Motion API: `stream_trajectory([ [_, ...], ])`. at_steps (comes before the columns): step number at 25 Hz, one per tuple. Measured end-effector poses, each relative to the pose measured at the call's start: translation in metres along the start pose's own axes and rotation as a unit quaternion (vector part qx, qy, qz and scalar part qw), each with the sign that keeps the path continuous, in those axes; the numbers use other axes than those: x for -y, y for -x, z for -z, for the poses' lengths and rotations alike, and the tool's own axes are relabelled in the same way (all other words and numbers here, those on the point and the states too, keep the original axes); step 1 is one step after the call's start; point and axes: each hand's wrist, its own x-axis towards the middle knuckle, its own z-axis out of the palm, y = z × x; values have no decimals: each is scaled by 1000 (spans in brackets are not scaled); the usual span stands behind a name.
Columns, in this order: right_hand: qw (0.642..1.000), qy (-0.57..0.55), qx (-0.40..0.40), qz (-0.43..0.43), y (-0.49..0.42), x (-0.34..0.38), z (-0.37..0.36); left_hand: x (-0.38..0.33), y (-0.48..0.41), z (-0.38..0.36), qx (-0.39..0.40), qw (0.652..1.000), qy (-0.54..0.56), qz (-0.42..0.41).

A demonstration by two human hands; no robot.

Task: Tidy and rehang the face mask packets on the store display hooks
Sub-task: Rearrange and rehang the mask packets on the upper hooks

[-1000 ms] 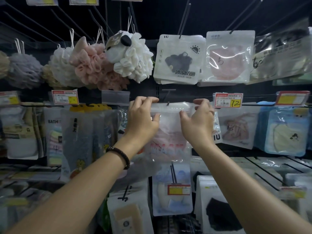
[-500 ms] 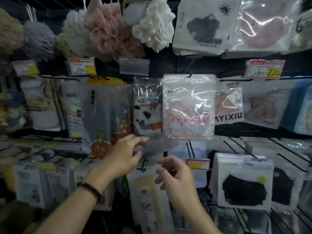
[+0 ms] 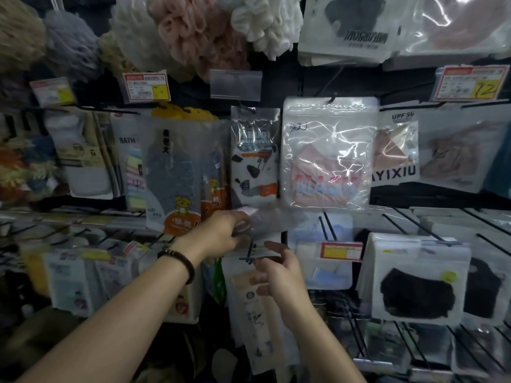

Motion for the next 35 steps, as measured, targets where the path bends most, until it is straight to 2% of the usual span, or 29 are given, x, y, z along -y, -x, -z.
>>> stream_trajectory([
  [7, 1000, -13, 7, -4, -7, -10, 6, -9, -6, 17, 35, 999, -27, 7],
  [13, 1000, -19, 6, 7, -14, -10, 8, -15, -7, 19, 38, 988, -145, -25],
  [26, 1000, -24, 11, 10, -15, -12, 7, -9, -14, 24, 46, 991, -128, -13],
  [35, 1000, -26, 8, 2, -9, -13, 9, -16, -12, 18, 29, 981, -186, -34],
])
